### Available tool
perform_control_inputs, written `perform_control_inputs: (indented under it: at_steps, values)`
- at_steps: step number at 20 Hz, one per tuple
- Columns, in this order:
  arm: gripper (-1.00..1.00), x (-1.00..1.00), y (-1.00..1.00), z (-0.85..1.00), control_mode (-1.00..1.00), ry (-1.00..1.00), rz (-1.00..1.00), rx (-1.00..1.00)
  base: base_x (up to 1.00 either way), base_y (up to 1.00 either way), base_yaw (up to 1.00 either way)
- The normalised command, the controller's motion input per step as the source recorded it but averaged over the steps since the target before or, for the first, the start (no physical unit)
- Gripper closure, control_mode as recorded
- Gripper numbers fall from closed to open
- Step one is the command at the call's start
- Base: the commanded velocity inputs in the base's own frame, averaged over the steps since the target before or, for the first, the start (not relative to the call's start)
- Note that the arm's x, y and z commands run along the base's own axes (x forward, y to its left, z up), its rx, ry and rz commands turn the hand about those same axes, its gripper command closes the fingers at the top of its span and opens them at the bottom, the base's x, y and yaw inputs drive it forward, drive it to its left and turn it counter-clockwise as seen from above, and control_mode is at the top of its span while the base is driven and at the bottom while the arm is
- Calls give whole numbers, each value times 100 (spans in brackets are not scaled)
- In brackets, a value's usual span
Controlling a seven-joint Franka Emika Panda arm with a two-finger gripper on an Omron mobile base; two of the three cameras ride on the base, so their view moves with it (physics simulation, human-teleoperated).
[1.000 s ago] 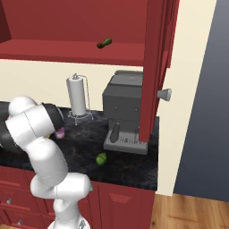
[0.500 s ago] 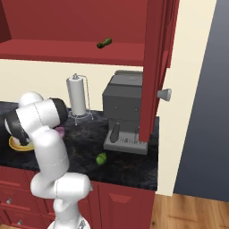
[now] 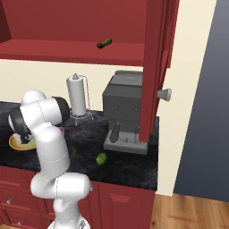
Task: Pick the avocado and bread from the counter and place them on the plate. Then pick the jam from the cabinet and place it next to the plate. Lastly close the cabinet door.
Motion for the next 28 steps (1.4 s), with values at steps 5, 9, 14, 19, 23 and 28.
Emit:
perform_control_inputs:
  at_steps: [5, 9, 14, 19, 23, 28]
  values:
    - [-100, 3, 0, 0, -100, 0, 3, 0, 0, 0, 0]
    - [-100, -10, 0, 18, -100, -3, 5, 0, 0, 0, 0]
    - [-100, -27, -1, 36, -100, -7, 4, 0, 0, 0, 0]
    - [-100, -27, -21, 56, -100, -9, 1, 0, 0, 0, 0]
    - [-100, -13, -37, 69, -100, -8, -2, 0, 0, 0, 0]
    - [-100, -21, -41, 63, -100, 0, -16, 0, 0, 0, 0]
